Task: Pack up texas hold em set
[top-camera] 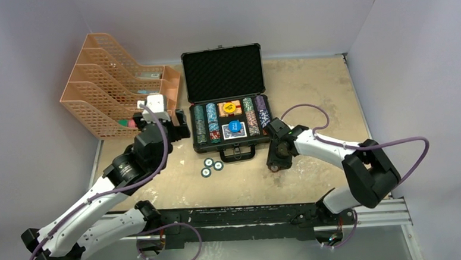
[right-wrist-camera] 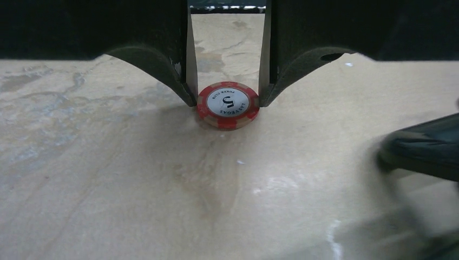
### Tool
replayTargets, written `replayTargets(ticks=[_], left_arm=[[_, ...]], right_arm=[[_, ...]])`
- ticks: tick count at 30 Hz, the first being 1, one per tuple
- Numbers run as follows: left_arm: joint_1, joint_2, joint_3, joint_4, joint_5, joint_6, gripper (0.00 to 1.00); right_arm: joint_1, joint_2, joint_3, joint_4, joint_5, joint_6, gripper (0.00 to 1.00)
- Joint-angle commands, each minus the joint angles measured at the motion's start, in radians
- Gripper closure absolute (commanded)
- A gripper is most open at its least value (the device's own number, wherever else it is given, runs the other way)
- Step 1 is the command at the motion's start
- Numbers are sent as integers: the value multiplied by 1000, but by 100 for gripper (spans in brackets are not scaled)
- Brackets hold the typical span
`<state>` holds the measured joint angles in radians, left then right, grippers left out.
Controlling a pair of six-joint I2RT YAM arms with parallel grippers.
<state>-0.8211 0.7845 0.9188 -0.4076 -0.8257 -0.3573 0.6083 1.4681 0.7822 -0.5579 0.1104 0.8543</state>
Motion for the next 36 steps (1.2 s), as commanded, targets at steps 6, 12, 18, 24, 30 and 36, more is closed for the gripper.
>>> replayTargets(ticks=[6,12,18,24,30,36], left_arm=[[-4,236,32,99,538,-34,20],[-20,363,-83,407,710,-259,25],[-26,404,-238,711,729,-408,30],[-37,454,-317,872,695,-479,38],[-48,480,-369,1027,728,-492,42],[-52,502,-363,1075,706,-448,57]], right_arm=[[2,-185,7,199,-88,33,60],[2,-245,-30,373,-118,60,60],[1,-268,-45,514,-148,107,60],[1,-310,-40,620,-183,157,59],[-1,-318,-50,665,-229,204,59],[-1,-324,-45,684,-273,238,59]])
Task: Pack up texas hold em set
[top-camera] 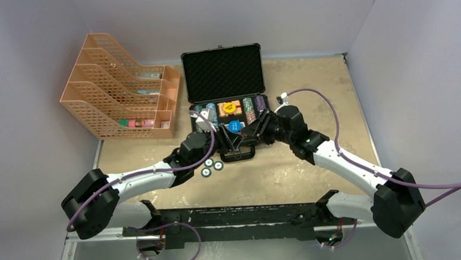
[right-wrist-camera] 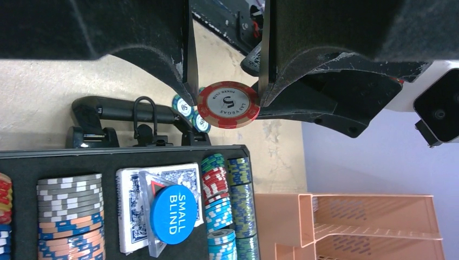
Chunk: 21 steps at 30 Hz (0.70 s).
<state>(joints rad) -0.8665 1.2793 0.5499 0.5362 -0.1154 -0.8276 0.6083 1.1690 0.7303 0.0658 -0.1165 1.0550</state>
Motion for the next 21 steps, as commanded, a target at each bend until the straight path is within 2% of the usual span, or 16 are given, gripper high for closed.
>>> replayTargets(ticks=[1,10,16,19,21], left_arm=[[-6,10,14,132,-4,30,59],[-6,49,55,160,13,62,80],[-6,55,69,196,26,103,100],[-6,45,80,166,30,171,100],[-6,34,97,100,23,228,100]], right_arm=[[-2,-26,9,61,-49,40,59],[-5,-30,17,82,-80,67,60],[-11,-20,17,82,-82,64,60],[-36,-8,34,54,-76,34,52],[-64,1,76,-21,-33,0,39]])
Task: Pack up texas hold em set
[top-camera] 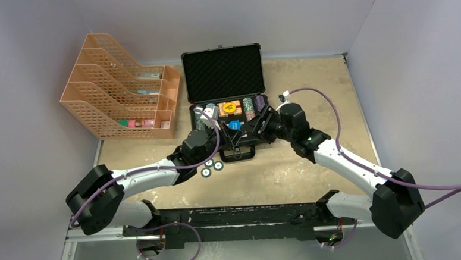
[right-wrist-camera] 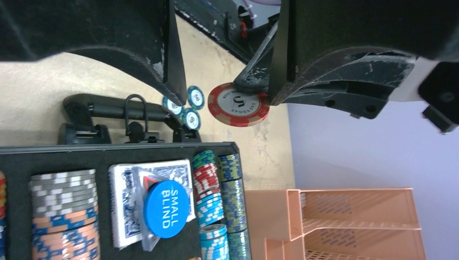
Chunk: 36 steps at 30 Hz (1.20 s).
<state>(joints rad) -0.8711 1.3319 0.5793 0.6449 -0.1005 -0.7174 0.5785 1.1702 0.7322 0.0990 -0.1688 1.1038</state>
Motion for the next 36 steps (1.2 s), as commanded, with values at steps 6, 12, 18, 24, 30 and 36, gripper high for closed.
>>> replayTargets(ticks=[6,12,18,24,30,36], left_arm=[[-1,-1,213,-296,92,345,100],[-9,154,411,-508,308,558,100],[-43,341,634,-712,343,724,100],[-46,475,780,-788,315,788,100],[-49,587,903,-879,329,820,100],[-51,628,946,-899,300,823,100]], right_arm=[[-146,-16,169,-193,139,-157,26],[-305,-73,123,-247,125,-185,27],[-493,-133,-10,-227,6,-203,27],[-581,-150,-116,-181,-98,-211,28],[-600,-141,-162,-156,-144,-215,28],[-600,-134,-190,-132,-164,-213,29]])
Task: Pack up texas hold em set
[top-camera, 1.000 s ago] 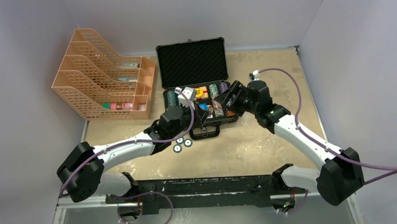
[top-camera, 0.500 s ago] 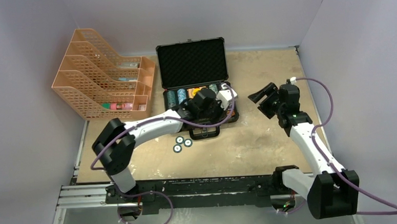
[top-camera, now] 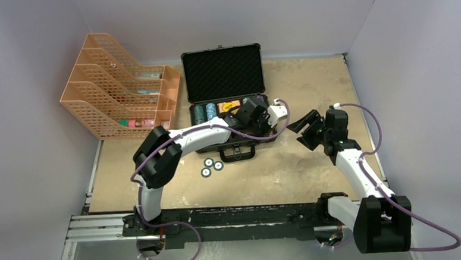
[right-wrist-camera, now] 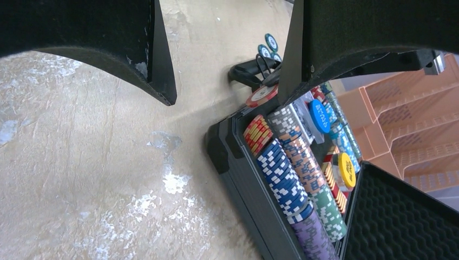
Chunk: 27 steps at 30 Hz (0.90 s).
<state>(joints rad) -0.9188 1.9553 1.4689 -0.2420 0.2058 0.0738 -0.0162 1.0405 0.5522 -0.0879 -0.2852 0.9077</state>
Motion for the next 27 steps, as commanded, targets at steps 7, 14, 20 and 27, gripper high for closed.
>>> replayTargets(ticks=[7,14,20,27], left_arm=[[-4,26,88,9,-191,49,100],[-5,38,116,-5,-240,78,100],[-15,115,177,-107,-320,149,100],[-14,107,160,-68,-343,143,95]], right_arm=[[-5,1,-18,69,-61,-18,29],[-6,7,-20,80,-71,-18,29],[-7,8,-25,73,-65,-30,29],[-8,6,-25,68,-64,-38,30]])
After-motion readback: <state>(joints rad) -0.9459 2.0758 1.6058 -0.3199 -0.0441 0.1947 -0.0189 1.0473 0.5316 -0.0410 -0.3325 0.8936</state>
